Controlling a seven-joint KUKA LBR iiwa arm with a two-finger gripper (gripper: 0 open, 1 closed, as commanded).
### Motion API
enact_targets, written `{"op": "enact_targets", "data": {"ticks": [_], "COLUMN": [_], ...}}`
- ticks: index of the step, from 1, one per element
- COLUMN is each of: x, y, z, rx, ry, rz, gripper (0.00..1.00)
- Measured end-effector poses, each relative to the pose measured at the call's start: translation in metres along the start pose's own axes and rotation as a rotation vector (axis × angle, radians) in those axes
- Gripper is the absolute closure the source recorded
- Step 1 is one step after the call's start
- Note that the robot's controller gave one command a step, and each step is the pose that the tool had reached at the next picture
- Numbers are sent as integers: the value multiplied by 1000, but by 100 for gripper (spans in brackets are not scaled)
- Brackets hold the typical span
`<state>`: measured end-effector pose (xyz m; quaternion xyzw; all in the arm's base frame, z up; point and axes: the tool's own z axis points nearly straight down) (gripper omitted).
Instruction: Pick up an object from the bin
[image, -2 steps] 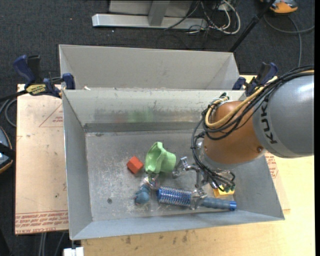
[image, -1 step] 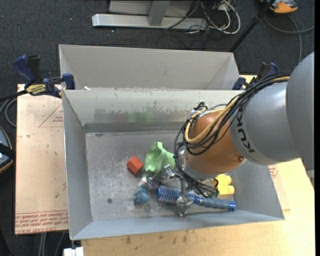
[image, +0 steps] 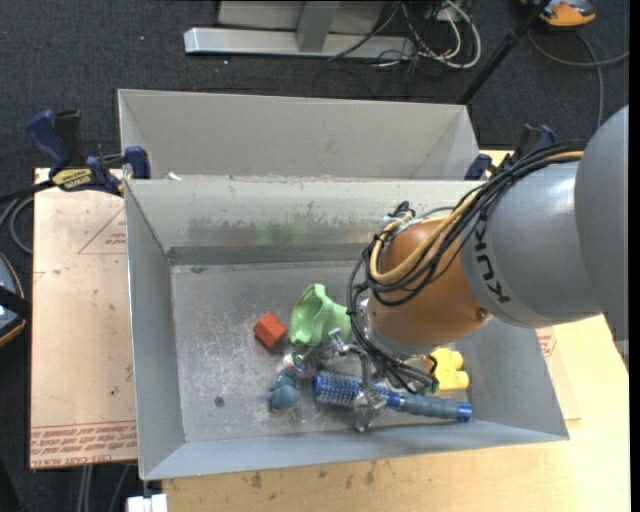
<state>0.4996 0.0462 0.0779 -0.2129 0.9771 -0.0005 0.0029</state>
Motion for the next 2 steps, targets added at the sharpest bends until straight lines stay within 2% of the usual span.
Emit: {"op": "enact_targets", "data": {"ticks": [1, 2], "x": [-1, -4], "y": [1, 1], "z": [-1, -89], "rx": [-1, -1], "ry": [-4, -3], "rz": [0, 1], "gripper": [100, 100]}}
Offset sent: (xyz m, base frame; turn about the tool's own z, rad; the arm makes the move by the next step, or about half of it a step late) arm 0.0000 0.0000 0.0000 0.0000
